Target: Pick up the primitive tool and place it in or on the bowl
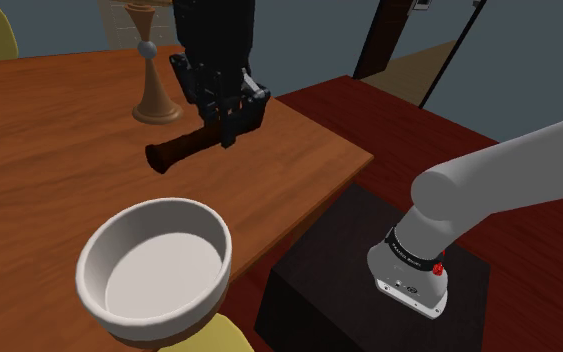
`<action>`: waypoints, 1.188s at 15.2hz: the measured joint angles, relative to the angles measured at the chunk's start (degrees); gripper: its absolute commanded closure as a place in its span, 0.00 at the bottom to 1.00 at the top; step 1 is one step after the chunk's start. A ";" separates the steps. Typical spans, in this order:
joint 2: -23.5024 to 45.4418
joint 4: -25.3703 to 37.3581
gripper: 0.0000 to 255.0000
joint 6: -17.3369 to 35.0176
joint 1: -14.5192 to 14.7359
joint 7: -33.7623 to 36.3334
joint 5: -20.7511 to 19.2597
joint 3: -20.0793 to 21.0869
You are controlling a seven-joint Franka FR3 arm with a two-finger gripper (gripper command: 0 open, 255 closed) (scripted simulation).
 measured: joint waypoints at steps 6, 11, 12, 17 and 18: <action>4.45 9.28 1.00 -1.04 -7.35 9.90 -0.92 14.98; 4.56 16.38 1.00 -2.07 -18.01 14.37 0.11 28.50; 4.31 16.08 1.00 -1.56 -18.45 14.40 0.40 29.12; 3.72 12.21 1.00 1.89 -17.26 14.07 1.11 29.07; 3.63 11.40 1.00 2.61 -17.05 13.92 1.21 29.01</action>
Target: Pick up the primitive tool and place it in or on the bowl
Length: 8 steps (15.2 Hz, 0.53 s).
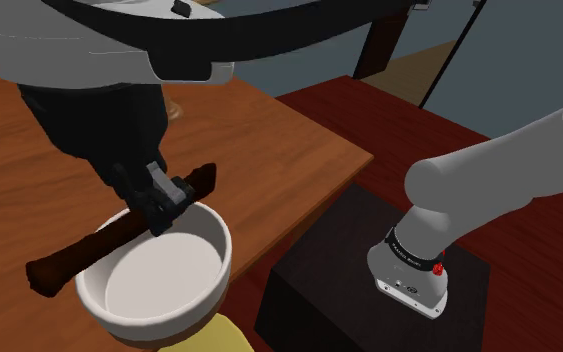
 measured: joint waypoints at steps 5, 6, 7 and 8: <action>-0.69 -4.08 1.00 3.82 0.75 -0.53 0.91 0.44; -0.81 -4.56 1.00 4.30 0.83 -0.54 1.07 0.58; -0.85 -4.72 1.00 4.48 0.81 -0.56 1.13 0.67; -0.89 -4.75 1.00 4.57 0.71 -0.57 1.17 0.78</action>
